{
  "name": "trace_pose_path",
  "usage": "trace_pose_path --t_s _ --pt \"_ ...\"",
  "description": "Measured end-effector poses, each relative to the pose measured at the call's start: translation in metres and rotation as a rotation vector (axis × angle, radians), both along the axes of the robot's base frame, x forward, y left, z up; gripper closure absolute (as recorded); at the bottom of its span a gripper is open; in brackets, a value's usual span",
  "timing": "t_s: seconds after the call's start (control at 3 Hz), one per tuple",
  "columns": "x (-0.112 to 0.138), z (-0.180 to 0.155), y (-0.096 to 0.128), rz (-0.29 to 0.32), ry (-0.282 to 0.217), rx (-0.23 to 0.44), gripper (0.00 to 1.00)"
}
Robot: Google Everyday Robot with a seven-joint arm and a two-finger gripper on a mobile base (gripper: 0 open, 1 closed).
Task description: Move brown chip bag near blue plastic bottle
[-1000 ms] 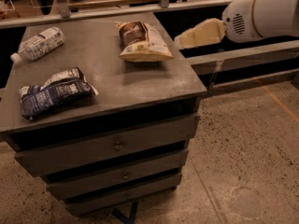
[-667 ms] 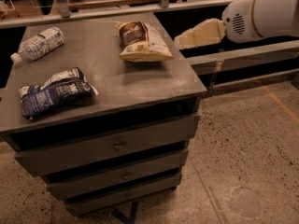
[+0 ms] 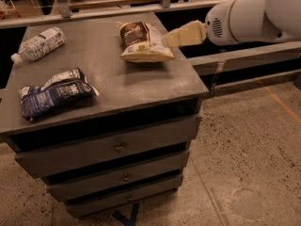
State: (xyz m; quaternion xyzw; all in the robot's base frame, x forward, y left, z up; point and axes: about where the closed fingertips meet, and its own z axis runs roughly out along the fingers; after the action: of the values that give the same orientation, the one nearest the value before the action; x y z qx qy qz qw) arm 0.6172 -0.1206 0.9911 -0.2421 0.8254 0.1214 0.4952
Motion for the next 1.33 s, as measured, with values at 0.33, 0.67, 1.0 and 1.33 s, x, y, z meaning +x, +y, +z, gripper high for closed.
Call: trace_pose_path --t_s 0.33,0.67,1.0,1.33 --pt "0.024 -0.007 0.022 0.017 -0.039 0.046 0.0" --pt "0.049 -0.021 0.041 0.045 -0.07 0.029 0.0" --pt "0.068 -0.042 0.052 0.053 -0.065 0.004 0.0" --pt "0.085 -0.061 0.062 0.059 -0.048 0.005 0.0"
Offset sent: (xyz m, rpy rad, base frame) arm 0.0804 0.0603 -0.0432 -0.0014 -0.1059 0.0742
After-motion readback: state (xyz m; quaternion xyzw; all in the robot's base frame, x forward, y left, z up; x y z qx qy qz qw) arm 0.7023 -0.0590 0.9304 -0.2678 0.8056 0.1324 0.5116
